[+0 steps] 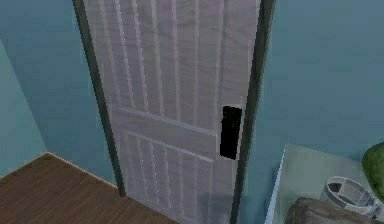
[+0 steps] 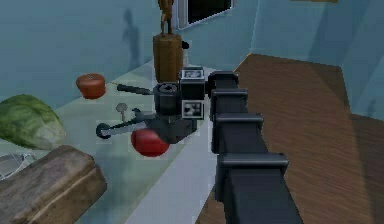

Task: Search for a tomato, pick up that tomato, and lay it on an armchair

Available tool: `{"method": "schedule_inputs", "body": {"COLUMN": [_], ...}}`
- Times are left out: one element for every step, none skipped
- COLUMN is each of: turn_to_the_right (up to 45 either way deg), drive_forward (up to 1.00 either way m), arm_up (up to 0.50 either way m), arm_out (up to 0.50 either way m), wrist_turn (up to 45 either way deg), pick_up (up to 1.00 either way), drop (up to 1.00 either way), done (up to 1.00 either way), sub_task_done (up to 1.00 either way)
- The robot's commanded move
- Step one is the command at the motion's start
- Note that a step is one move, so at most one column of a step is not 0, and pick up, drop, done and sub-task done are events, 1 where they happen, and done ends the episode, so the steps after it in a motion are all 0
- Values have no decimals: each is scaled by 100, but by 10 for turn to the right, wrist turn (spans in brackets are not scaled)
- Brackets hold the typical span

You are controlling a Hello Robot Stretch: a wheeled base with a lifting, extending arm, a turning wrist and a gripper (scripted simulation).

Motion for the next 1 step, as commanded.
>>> {"method": "schedule_inputs", "body": {"turn_to_the_right": [0], "drive_forward": [0], "arm_up": [0], "arm_out": [0], "wrist_turn": [180], "pick_up": [0], "drop": [0], "done": [0], "sub_task_done": [0]}}
